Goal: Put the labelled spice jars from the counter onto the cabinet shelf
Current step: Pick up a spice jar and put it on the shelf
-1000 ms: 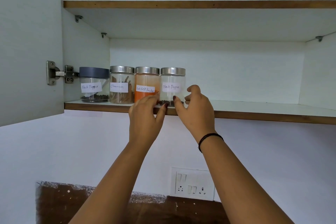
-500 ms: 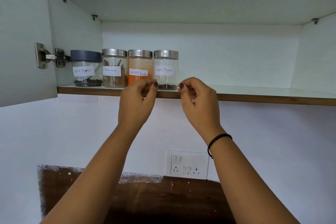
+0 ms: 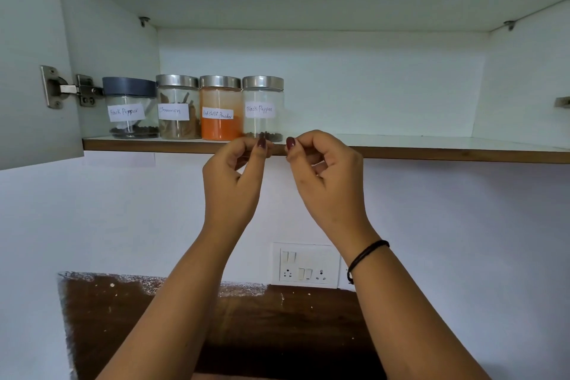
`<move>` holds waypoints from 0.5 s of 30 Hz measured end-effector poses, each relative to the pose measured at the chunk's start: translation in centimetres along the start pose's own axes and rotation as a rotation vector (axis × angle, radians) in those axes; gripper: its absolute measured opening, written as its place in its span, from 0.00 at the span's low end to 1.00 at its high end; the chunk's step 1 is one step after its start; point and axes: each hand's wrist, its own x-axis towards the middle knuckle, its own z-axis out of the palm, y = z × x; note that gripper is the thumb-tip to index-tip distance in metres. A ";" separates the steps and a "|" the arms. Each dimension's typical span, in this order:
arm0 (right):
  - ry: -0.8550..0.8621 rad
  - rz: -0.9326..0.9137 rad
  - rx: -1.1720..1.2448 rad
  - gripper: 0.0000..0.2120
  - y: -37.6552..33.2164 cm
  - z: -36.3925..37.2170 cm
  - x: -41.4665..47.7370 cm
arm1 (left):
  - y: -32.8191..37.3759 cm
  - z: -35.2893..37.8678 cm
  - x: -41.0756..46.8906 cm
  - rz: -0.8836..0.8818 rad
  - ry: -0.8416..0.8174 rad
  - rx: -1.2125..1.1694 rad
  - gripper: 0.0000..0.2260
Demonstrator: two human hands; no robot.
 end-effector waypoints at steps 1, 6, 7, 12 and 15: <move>0.001 0.001 0.002 0.06 -0.1 -0.3 -0.2 | 0.2 0.2 -0.3 -0.015 -0.005 -0.019 0.08; 0.017 0.064 0.055 0.07 -0.6 -1.9 -1.4 | 1.2 1.0 -1.9 -0.072 -0.009 -0.056 0.09; 0.023 0.090 0.087 0.08 -0.8 -2.3 -1.6 | 1.4 1.2 -2.3 -0.086 -0.008 -0.073 0.09; 0.052 0.159 0.154 0.08 -1.3 -4.5 -3.1 | 2.2 2.4 -4.6 -0.137 -0.014 -0.124 0.09; 0.063 0.204 0.136 0.10 -1.4 -6.0 -4.1 | 2.6 3.2 -6.0 -0.177 -0.029 -0.139 0.09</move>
